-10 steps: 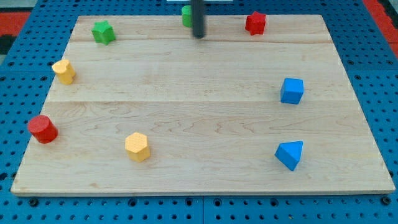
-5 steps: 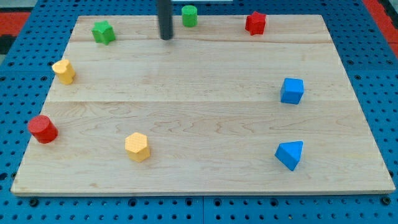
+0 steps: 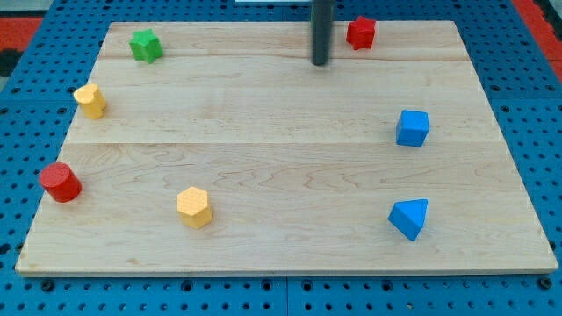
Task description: Move the red star to the bottom left of the green circle
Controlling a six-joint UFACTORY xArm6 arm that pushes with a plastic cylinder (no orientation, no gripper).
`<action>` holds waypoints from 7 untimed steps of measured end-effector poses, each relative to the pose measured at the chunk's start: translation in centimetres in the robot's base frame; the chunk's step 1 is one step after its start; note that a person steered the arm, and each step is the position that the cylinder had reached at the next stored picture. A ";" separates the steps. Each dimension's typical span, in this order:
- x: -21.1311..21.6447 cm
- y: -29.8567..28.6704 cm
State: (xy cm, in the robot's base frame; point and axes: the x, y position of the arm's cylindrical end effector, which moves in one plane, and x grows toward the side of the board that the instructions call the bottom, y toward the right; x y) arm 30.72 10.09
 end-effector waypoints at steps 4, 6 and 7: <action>-10.6 8.6; -10.6 -1.9; -10.0 -3.2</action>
State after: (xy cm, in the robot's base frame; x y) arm 20.72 6.94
